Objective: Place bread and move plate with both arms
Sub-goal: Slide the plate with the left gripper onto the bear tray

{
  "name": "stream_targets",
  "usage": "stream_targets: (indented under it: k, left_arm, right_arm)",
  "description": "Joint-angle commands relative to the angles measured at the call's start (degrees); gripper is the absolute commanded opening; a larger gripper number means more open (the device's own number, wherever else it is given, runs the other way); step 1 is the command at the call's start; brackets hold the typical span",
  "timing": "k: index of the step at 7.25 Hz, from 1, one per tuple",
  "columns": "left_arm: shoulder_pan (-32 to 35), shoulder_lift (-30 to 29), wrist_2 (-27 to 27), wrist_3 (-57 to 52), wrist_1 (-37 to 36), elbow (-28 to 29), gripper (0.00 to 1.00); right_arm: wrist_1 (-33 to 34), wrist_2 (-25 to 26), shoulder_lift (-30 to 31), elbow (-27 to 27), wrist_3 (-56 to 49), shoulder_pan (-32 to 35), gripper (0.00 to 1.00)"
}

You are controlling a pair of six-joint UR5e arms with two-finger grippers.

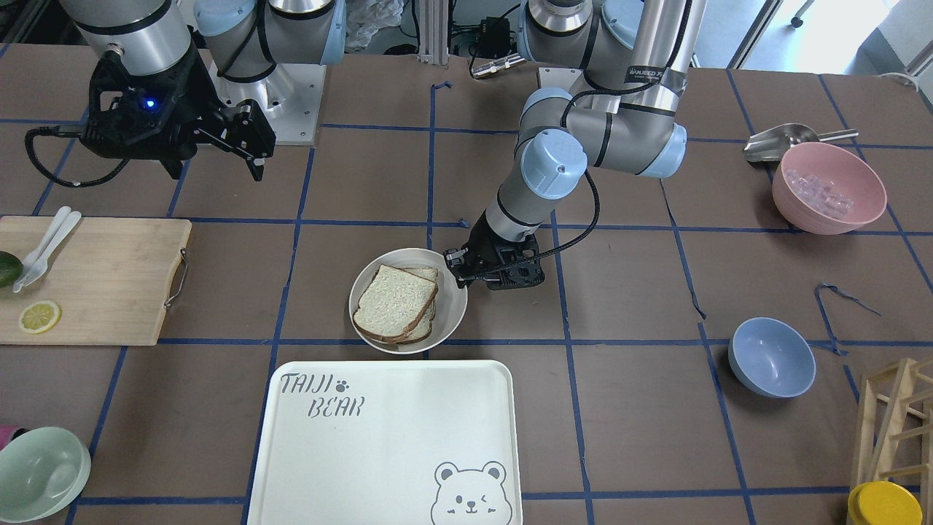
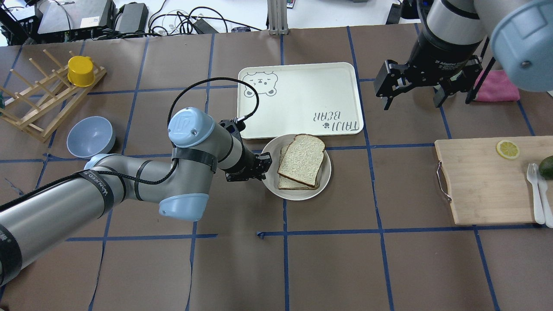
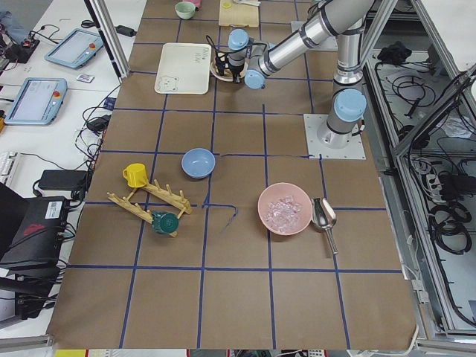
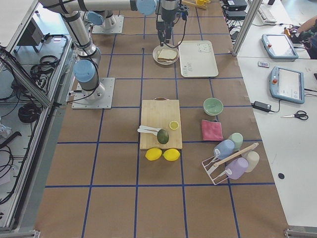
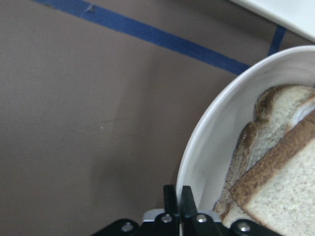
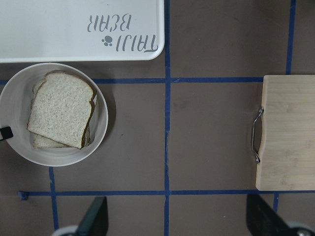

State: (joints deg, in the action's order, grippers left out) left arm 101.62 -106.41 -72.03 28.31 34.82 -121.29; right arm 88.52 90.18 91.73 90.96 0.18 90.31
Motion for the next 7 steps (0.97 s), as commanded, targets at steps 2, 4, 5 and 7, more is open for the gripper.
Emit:
stream_targets:
  k: [2,4,5,7]
  left_arm:
    - [-0.9,1.7,4.4,-0.7,-0.5,1.0,0.04]
    - [-5.4,2.0,9.2,-1.1,-0.7,1.0,0.04]
    - [-7.7,2.1,9.2,-1.1,-0.7,1.4,0.04]
    - [-8.5,0.9,7.0,-0.1,1.3,8.5,0.01]
  right_arm:
    - [0.2,0.0,0.0,0.0,0.1,0.0,1.00]
    - [-0.2,0.0,0.0,0.0,0.1,0.0,1.00]
    - [-0.4,0.0,0.0,0.0,0.1,0.0,1.00]
    - [-0.3,0.0,0.0,0.0,0.1,0.0,1.00]
